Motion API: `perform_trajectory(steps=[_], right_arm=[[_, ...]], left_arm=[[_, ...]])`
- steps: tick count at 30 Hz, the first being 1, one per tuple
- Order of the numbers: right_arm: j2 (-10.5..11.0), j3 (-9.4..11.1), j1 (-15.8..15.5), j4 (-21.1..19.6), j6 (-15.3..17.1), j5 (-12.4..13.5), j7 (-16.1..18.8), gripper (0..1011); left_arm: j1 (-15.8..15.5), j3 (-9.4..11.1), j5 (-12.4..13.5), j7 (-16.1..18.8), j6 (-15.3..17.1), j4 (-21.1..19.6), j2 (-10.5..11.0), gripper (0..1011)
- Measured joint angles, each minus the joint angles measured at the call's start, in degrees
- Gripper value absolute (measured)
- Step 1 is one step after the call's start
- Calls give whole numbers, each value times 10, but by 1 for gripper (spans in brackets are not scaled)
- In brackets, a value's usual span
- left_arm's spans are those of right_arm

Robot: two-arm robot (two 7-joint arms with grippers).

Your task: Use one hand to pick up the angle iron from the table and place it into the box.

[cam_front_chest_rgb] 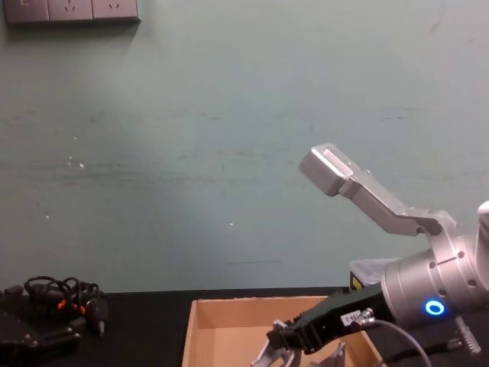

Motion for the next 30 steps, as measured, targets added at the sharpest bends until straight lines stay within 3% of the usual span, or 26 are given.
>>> perform_trajectory(steps=[9, 18, 25, 30], right_arm=[[-10, 8, 0, 15, -2, -10, 0, 140], [-9, 19, -9, 4, -2, -17, -4, 430], [8, 36, -31, -43, -4, -17, -13, 629], [42, 58, -68, -121, -1, -3, -16, 778]], left_arm=[[0, 0, 0, 0, 0, 0, 0, 1011], [0, 0, 0, 0, 0, 0, 0, 1011], [0, 0, 0, 0, 0, 0, 0, 1011], [0, 0, 0, 0, 0, 0, 0, 1011]])
